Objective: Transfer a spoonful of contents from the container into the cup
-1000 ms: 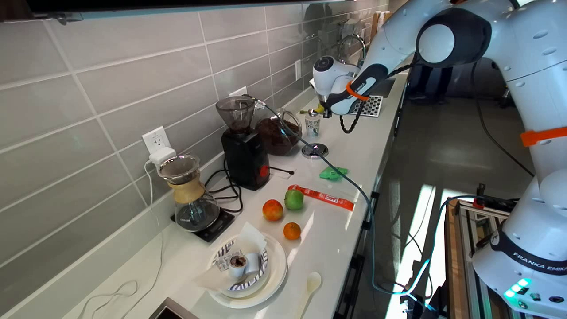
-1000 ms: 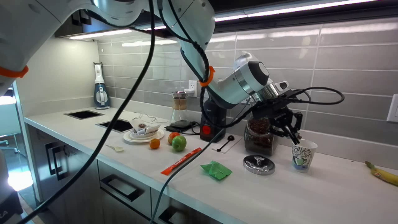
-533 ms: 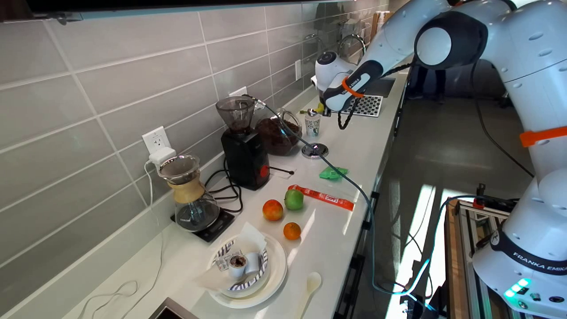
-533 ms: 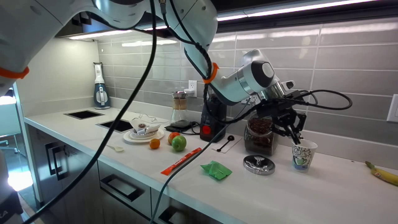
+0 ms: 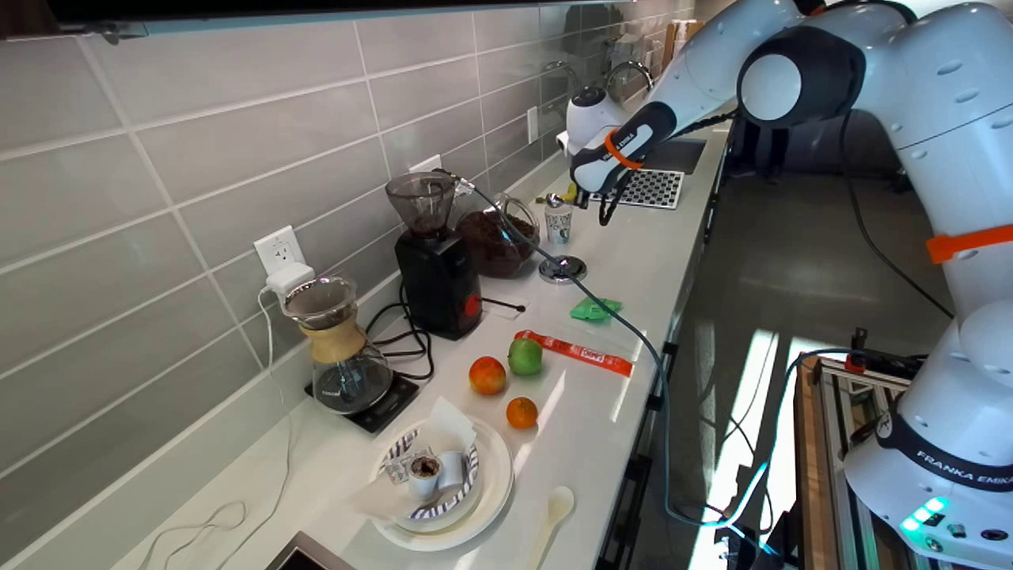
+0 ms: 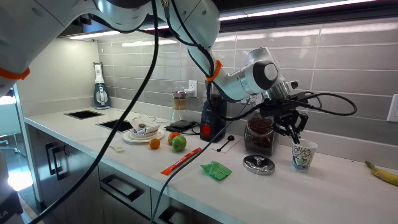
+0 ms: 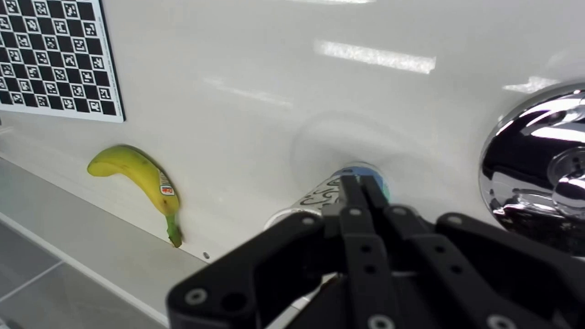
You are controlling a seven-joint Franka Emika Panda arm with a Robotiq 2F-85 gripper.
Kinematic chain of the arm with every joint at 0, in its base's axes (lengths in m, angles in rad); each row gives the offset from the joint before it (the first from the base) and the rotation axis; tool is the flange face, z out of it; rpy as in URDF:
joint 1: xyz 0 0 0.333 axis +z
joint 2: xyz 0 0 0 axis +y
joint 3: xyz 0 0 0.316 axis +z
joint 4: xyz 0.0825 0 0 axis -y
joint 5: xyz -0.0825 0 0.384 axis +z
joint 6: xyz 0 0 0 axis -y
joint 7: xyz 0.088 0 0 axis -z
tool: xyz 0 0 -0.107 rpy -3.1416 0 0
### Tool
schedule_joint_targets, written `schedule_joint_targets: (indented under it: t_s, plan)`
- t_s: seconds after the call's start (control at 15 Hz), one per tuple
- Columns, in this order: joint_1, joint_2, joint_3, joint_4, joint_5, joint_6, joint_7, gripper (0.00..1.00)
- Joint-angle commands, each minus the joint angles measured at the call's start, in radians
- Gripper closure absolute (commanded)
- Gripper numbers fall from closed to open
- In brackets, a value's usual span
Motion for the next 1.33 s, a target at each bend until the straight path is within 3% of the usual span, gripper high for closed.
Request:
schedule_joint_targets:
  t_s: [0.0, 1.27]
  plan:
    - [-0.027, 0.027, 0.024, 0.043, 0.072, -0.017, -0.067, 0.99]
    - [-0.138, 0.048, 0.122, 0.131, 0.317, -0.155, -0.242, 0.99]
